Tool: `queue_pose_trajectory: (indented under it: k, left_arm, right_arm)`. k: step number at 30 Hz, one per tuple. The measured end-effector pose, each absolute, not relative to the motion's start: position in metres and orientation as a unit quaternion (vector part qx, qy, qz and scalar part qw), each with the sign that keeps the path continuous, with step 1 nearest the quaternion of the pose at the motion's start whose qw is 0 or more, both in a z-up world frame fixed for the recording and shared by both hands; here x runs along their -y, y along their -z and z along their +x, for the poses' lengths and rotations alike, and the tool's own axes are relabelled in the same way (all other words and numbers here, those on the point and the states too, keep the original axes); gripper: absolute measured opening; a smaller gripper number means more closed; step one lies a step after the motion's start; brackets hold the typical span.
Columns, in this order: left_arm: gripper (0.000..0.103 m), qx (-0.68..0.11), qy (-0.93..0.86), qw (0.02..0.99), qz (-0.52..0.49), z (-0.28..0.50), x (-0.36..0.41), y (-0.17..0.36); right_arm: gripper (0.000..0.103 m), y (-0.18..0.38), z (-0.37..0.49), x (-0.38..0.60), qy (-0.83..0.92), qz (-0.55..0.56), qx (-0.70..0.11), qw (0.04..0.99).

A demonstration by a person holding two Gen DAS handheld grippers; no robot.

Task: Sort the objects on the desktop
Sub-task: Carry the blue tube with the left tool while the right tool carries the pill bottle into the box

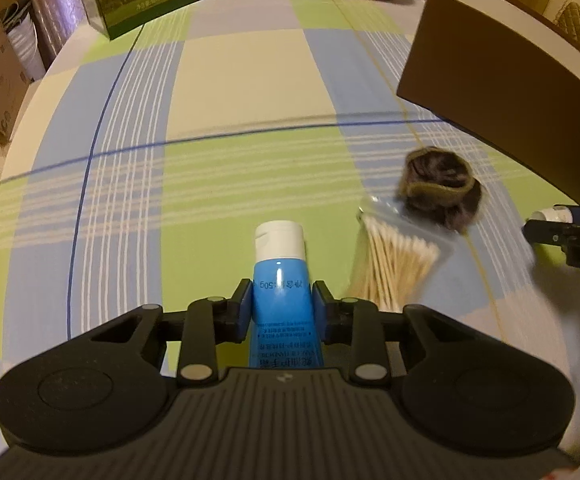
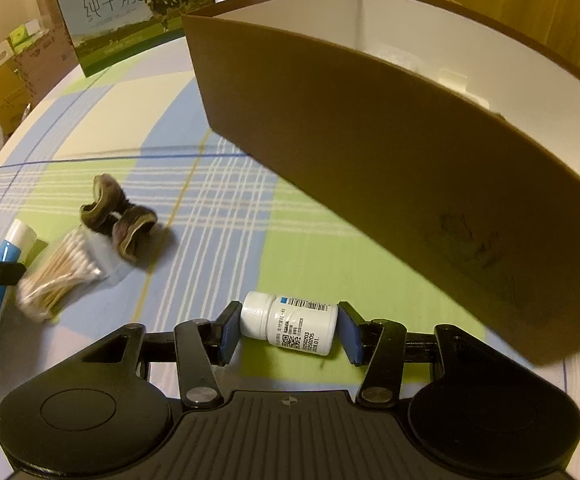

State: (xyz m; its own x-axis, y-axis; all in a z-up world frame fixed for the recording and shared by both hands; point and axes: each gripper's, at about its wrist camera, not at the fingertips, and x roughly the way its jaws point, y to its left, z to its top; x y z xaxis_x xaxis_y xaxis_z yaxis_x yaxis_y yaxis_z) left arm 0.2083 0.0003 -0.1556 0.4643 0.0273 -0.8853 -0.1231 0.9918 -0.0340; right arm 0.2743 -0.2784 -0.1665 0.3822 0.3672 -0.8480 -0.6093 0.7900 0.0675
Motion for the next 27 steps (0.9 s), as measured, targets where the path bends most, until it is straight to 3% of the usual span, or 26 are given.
queue_pose_trajectory:
  k: [27]
  left_arm:
    - [0.026,-0.395,0.055,0.915,-0.057,0.192,0.079,0.039]
  right_arm:
    - [0.048,0.073,0.243,0.336,-0.339,-0.072,-0.417,0.840]
